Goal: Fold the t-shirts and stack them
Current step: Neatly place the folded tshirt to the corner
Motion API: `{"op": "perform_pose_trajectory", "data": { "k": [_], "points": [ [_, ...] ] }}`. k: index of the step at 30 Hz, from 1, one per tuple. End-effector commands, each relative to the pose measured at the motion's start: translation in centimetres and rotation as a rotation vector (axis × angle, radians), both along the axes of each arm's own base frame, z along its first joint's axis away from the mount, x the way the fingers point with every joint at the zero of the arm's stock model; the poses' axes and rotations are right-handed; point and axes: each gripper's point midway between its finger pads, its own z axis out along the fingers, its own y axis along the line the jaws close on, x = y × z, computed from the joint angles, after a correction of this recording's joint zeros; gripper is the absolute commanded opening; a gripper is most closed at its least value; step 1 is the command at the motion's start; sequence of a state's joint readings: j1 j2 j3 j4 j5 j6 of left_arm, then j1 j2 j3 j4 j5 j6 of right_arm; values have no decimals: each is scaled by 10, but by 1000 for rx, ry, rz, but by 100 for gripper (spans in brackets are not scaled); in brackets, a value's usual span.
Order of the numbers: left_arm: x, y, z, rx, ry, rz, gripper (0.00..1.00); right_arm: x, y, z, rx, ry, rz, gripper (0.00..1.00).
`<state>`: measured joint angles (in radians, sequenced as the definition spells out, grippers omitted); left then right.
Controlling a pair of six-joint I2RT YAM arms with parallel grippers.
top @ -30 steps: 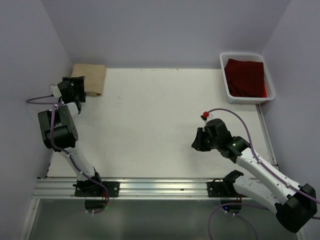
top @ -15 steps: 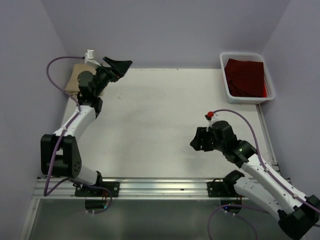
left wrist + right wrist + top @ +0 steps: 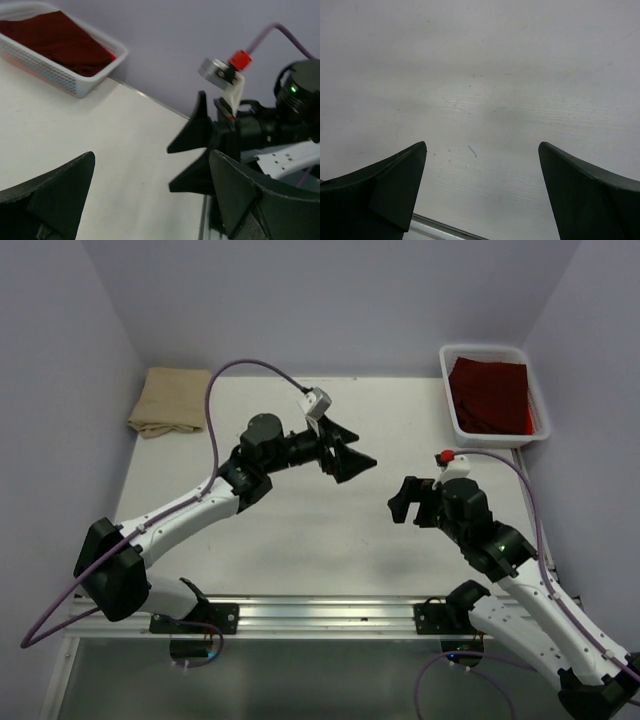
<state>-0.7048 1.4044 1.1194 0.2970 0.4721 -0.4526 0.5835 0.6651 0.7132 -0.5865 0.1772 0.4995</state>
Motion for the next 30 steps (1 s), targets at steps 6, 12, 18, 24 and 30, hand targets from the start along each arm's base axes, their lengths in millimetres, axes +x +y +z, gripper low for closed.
{"op": "perform_pose_trajectory", "data": {
  "k": [6, 12, 18, 24, 30],
  "points": [
    [-71, -12, -36, -194, 73, -361, 100, 23, -12, 46, 15, -145, -112, 99],
    [-91, -18, -28, -278, 176, -523, 100, 22, -9, 61, 73, -220, -97, 99],
    [-119, -3, 10, -454, 137, -702, 100, 16, -2, 79, 63, -228, -22, 99],
    [-144, 15, 41, -584, 168, -792, 100, 22, 6, 88, 36, -225, 19, 99],
    [-173, 25, 65, -599, 113, -854, 100, 21, -1, 90, -5, -210, 3, 99]
  ]
}}
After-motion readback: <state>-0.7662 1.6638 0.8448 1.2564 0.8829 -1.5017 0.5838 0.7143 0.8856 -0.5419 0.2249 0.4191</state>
